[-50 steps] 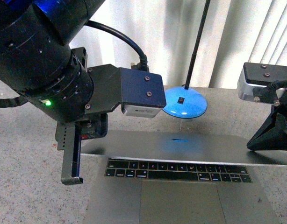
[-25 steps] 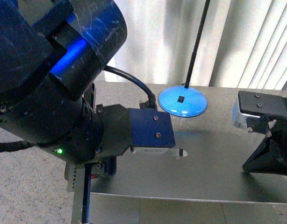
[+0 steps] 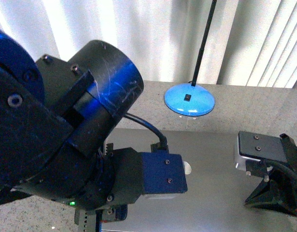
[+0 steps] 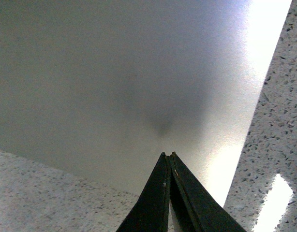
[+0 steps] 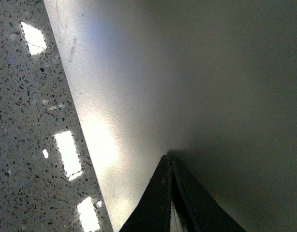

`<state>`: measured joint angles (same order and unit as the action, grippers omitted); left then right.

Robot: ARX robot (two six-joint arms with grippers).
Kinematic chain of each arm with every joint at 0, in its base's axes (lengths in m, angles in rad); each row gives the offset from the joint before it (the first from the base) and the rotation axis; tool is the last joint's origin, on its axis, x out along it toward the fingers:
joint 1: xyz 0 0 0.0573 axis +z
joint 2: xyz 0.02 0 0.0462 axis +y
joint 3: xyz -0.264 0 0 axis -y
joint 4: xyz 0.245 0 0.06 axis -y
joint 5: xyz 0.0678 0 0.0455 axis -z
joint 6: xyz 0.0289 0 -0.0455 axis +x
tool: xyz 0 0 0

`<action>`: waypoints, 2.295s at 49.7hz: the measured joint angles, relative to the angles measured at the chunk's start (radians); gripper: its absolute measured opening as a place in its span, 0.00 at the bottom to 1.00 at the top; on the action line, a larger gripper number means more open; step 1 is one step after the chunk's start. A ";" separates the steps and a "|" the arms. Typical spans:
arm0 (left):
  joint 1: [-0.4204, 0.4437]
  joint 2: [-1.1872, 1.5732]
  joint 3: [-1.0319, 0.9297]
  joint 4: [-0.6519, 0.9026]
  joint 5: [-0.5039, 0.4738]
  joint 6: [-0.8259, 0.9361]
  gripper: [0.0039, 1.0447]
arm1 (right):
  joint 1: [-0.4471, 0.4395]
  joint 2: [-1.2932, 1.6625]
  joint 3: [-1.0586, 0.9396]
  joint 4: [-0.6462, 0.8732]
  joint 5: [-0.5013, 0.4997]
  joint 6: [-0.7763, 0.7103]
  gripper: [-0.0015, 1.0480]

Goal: Close laptop

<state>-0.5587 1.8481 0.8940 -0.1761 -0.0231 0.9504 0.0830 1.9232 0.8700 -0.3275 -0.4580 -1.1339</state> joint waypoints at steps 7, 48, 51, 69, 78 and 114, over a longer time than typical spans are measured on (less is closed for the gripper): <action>-0.012 0.024 -0.029 0.025 0.002 -0.017 0.03 | 0.001 0.007 -0.019 0.030 -0.013 0.005 0.03; 0.079 -0.222 -0.051 0.110 0.051 -0.156 0.03 | -0.031 -0.235 -0.082 0.439 -0.080 0.209 0.03; 0.109 -0.301 -0.084 0.140 0.057 -0.204 0.03 | -0.032 -0.274 -0.116 0.564 -0.026 0.257 0.03; 0.402 -0.741 -0.261 0.152 0.174 -0.458 0.03 | -0.031 -0.615 -0.316 0.927 0.259 0.515 0.03; 0.619 -0.861 -0.288 0.116 0.288 -0.554 0.03 | -0.020 -0.752 -0.377 0.935 0.338 0.540 0.03; 0.643 -1.307 -0.792 0.610 0.098 -0.948 0.03 | -0.081 -1.165 -0.734 0.940 0.460 1.120 0.03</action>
<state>0.0845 0.5411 0.1017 0.4335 0.0750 0.0021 0.0021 0.7578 0.1364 0.6128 0.0021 -0.0143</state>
